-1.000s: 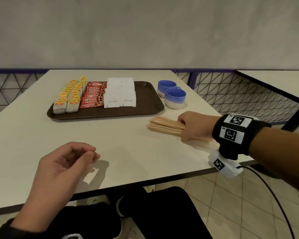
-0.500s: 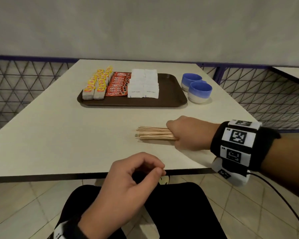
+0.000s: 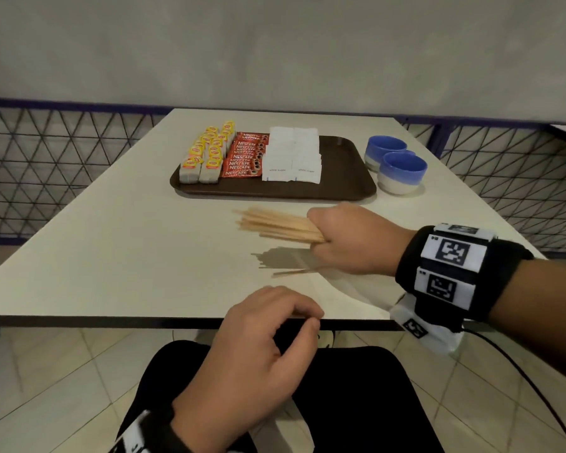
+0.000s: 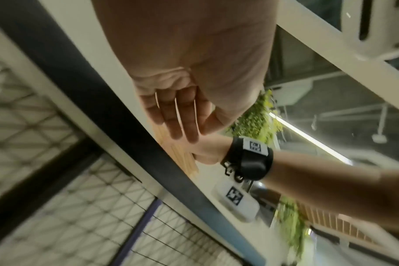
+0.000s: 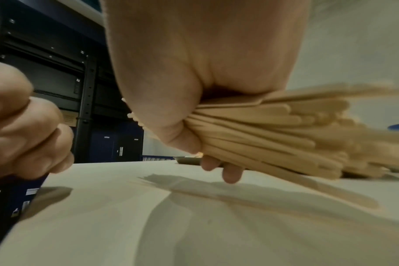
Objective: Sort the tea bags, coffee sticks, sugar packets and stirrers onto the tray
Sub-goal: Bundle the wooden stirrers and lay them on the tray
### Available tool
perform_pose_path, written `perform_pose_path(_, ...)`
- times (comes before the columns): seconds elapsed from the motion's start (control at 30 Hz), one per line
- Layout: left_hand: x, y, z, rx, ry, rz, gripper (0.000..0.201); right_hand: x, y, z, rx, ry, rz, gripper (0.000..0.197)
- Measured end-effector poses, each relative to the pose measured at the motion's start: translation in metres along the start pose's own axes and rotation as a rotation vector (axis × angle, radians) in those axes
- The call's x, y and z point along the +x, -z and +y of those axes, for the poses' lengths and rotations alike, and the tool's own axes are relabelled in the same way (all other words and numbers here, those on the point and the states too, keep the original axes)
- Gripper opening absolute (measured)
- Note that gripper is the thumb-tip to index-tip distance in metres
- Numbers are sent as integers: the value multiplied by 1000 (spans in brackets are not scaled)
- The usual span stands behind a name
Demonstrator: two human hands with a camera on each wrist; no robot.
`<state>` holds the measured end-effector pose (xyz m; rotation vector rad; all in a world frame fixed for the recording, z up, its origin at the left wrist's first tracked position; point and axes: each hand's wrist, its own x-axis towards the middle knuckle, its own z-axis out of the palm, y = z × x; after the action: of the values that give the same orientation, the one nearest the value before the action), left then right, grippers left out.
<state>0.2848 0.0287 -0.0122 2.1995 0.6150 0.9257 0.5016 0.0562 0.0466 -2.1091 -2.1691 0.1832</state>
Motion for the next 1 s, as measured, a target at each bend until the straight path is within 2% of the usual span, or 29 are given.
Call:
perform_pose_path(0.07, 9, 3, -6, 129, -63, 4, 11, 4, 10, -2, 122, -36, 48, 13)
perform_pose_path(0.13, 22, 4, -9, 238, -59, 7, 15, 8, 19, 1, 278, -95, 125, 14)
perform_pose_path(0.2, 31, 0, -7, 376, -23, -48, 23, 8, 26, 4, 522, -174, 177, 14)
perform_pose_path(0.33, 36, -17, -1, 639, 52, -213, 53, 0, 38, 16, 937, -293, 272, 9)
perform_pose_path(0.4, 34, -19, -1, 700, 42, -261, 57, -9, 41, 22, 1151, -332, 297, 7)
perform_pose_path(0.5, 25, -10, -5, 753, -65, -289, 44, -25, 40, 36, 1546, -402, 359, 19)
perform_pose_path(0.6, 10, 3, -21, 758, -274, -228, 15, -38, 29, 46, 1881, -477, 414, 35)
perform_pose_path(0.67, 3, 13, -28, 746, -333, -166, 16, -43, 21, 46, 1999, -529, 438, 34)
perform_pose_path(0.73, 2, 23, -27, 654, -260, -72, 15, -47, 15, 41, 2055, -546, 468, 30)
perform_pose_path(0.83, 18, 35, -8, 327, 22, 157, 11, -48, 9, 22, 2071, -421, 453, 39)
perform_pose_path(0.87, 26, 37, -3, 223, 110, 220, 16, -46, 9, 13, 2050, -364, 437, 41)
perform_pose_path(0.9, 34, 38, 1, 153, 183, 234, 23, -43, 10, 4, 2034, -315, 428, 42)
perform_pose_path(1.0, 48, 47, 8, 109, 240, 71, 25, -37, 26, -8, 2031, -197, 467, 34)
